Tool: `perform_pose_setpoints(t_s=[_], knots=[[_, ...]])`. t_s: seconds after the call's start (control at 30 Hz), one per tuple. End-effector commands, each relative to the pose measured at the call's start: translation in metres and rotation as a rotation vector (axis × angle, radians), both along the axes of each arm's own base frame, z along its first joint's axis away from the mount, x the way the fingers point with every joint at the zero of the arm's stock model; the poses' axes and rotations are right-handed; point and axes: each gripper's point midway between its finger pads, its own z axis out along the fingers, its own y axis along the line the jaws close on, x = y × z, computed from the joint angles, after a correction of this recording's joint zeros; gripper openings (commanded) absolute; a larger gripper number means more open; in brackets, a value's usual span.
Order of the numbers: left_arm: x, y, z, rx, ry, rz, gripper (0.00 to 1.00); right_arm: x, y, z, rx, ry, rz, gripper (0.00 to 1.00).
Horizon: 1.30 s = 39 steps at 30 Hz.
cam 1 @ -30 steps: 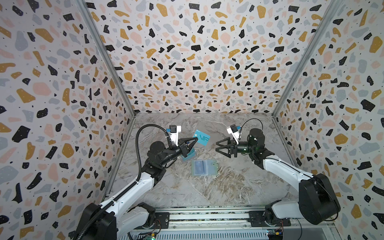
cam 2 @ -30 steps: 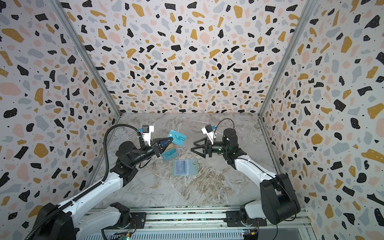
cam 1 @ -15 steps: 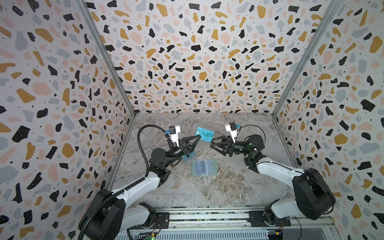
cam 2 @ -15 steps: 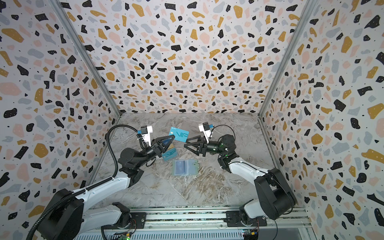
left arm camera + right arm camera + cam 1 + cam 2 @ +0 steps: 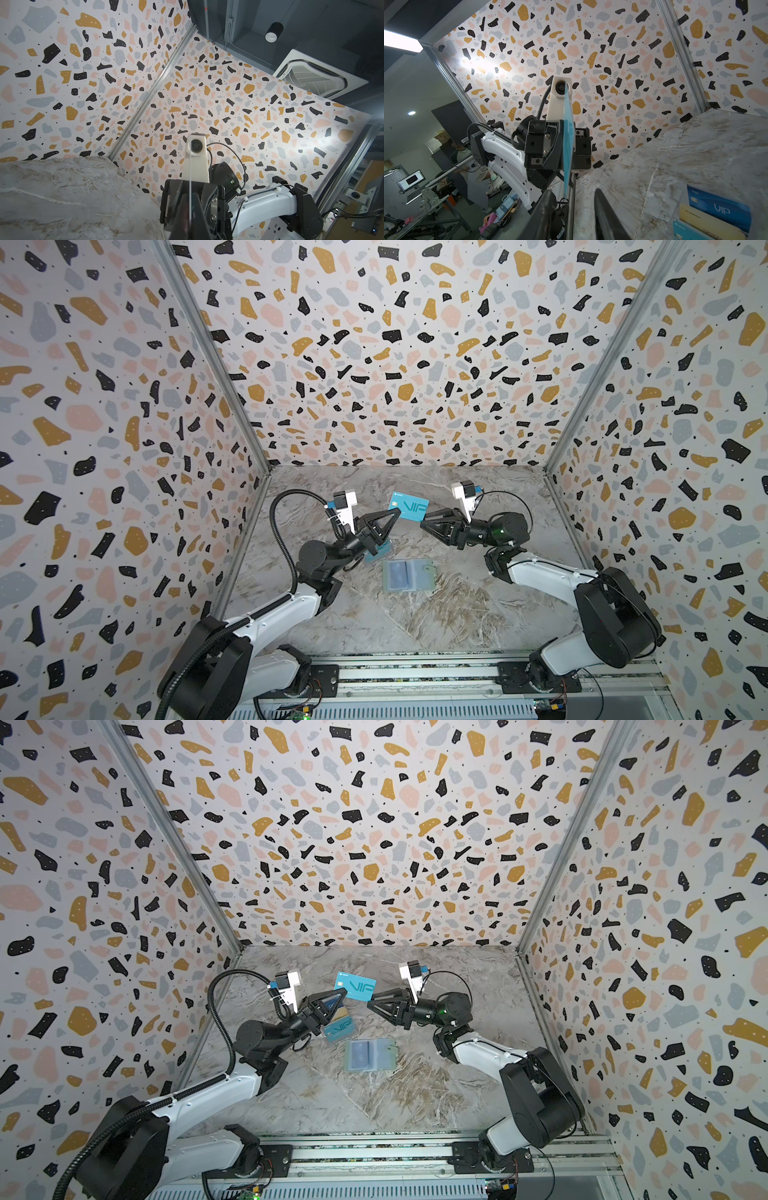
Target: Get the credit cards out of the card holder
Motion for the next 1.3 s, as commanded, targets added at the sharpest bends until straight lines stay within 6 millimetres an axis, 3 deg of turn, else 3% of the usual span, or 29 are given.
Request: perform_pose_setpoints(t_s=[0.0,0.5,0.9,0.97,1.1,1.27], knots=[[-0.011,0.002,0.012,-0.033,-0.069,-0.011,0.0,-0.01,-0.002,0.03,0.064,-0.086,0.019,0.33],[-0.009,-0.001,0.006,-0.024,-0.056,-0.014,0.0,-0.011,0.001,0.033,0.073,-0.08,0.045,0.1],[-0.003,-0.002,-0.006,0.017,-0.013,0.003,0.04,-0.008,0.002,0.025,0.047,-0.058,0.036,0.0],[-0.003,-0.003,-0.009,0.036,-0.015,0.011,0.08,-0.008,0.002,0.023,0.039,-0.052,0.035,0.0],[0.004,-0.005,-0.021,0.11,0.012,0.047,0.32,-0.007,0.001,0.017,0.023,-0.041,0.027,0.0],[0.012,-0.003,-0.04,0.26,0.034,0.118,0.5,-0.002,-0.002,0.006,-0.034,-0.017,0.008,0.0]])
